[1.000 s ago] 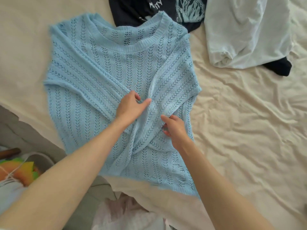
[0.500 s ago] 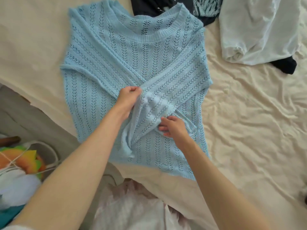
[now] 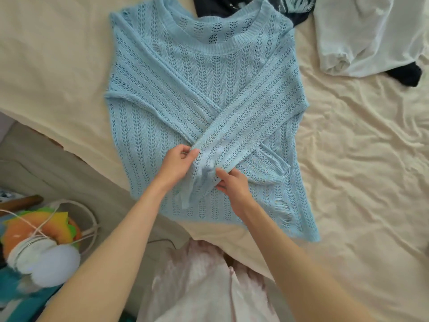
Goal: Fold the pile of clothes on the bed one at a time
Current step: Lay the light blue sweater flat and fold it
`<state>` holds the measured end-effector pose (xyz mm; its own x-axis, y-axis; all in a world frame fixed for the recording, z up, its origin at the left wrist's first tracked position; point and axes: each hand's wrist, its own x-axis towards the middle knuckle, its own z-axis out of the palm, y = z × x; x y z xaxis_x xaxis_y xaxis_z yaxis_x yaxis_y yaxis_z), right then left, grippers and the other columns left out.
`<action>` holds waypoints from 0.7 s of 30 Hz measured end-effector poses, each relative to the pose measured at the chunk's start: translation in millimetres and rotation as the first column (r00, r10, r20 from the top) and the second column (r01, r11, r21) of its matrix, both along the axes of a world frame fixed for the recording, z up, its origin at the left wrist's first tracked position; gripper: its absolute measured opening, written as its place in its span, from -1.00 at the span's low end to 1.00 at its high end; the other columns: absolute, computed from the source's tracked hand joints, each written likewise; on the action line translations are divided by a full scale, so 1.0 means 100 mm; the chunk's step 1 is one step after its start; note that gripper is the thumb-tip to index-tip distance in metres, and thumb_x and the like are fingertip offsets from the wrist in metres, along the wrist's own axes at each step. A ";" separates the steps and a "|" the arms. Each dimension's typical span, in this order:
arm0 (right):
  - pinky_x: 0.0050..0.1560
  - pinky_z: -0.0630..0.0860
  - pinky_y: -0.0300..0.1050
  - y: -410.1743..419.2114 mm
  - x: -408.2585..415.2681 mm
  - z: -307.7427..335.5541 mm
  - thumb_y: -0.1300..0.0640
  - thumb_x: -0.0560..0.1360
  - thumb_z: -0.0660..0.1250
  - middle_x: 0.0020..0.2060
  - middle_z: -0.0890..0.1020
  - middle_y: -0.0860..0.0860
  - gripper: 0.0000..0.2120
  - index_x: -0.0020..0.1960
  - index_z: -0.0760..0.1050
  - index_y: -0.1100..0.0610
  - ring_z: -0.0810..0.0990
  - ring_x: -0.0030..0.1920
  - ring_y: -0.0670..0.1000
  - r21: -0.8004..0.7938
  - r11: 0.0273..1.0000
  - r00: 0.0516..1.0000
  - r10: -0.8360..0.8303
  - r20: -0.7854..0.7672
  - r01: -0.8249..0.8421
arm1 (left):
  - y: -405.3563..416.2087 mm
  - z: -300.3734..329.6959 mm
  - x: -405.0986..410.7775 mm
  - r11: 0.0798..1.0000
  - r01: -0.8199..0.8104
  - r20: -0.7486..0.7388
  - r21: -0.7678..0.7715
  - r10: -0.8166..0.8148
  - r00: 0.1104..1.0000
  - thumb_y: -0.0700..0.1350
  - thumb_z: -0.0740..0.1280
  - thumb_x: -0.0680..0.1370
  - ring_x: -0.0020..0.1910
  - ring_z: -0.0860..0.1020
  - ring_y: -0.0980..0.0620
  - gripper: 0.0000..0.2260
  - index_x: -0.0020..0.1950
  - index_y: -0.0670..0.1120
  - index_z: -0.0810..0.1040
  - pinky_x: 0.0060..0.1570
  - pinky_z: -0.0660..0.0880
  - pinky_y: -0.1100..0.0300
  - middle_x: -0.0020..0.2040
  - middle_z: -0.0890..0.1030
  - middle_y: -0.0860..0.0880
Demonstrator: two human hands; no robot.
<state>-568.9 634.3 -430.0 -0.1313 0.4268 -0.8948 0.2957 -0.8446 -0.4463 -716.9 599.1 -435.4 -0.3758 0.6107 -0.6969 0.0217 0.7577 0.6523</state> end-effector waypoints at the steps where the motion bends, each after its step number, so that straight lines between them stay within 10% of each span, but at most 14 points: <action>1: 0.00 0.58 -0.02 -0.04 -0.01 0.02 0.19 0.58 0.25 0.01 0.63 0.18 -0.84 0.12 0.49 0.22 0.60 -0.06 0.07 -0.007 1.000 1.000 -0.029 -0.010 0.029 | -0.02 0.02 -0.06 1.000 0.022 0.026 0.010 -0.022 0.999 0.06 0.31 0.54 -0.28 0.48 0.23 -0.88 -0.10 0.03 0.47 -0.34 0.33 0.38 -0.20 0.55 0.10; 7: -0.19 0.56 -0.20 -0.34 -0.03 0.10 0.18 0.60 0.22 0.01 0.64 0.05 -0.79 0.22 0.47 0.17 0.63 -0.10 0.00 -0.111 0.993 0.990 -0.056 -0.128 0.042 | -0.31 0.01 -0.40 0.914 0.389 0.155 -0.118 -0.370 0.916 -0.02 0.44 0.46 -0.34 0.44 0.08 -0.77 -0.16 -0.18 0.55 -0.37 0.29 0.29 -0.32 0.51 0.02; 11: -0.19 0.58 -0.21 -0.43 -0.02 0.07 0.19 0.60 0.21 -0.05 0.63 0.08 -0.88 0.08 0.50 0.16 0.63 -0.14 0.00 -0.079 0.994 0.992 0.064 -0.109 -0.073 | -0.51 0.02 -0.54 0.963 0.266 0.078 -0.048 -0.262 0.962 0.00 0.37 0.50 -0.50 0.41 0.25 -0.84 -0.23 0.01 0.49 -0.49 0.30 0.41 -0.38 0.49 0.12; 15: -0.24 0.54 -0.19 -0.38 0.17 0.07 0.10 0.59 0.23 -0.17 0.63 0.08 -0.88 -0.04 0.48 0.13 0.59 -0.25 -0.04 -0.006 0.981 0.977 0.193 0.089 -0.193 | -0.76 -0.12 -0.51 0.839 0.420 -0.119 -0.346 -0.484 0.867 -0.05 0.33 0.54 -0.10 0.55 -0.05 -0.85 0.01 -0.11 0.52 -0.12 0.45 0.11 -0.04 0.61 -0.12; 21: -0.37 0.47 -0.18 0.09 0.77 0.05 0.00 0.55 0.30 -0.27 0.47 0.06 -0.74 0.02 0.34 0.19 0.46 -0.37 -0.03 0.222 0.920 0.839 -0.387 0.383 0.323 | -0.93 -0.02 -0.17 0.920 0.192 -0.543 -0.341 -0.360 0.759 -0.21 0.30 0.52 0.15 0.43 -0.25 -0.71 0.23 -0.23 0.43 0.03 0.41 -0.11 0.16 0.46 -0.26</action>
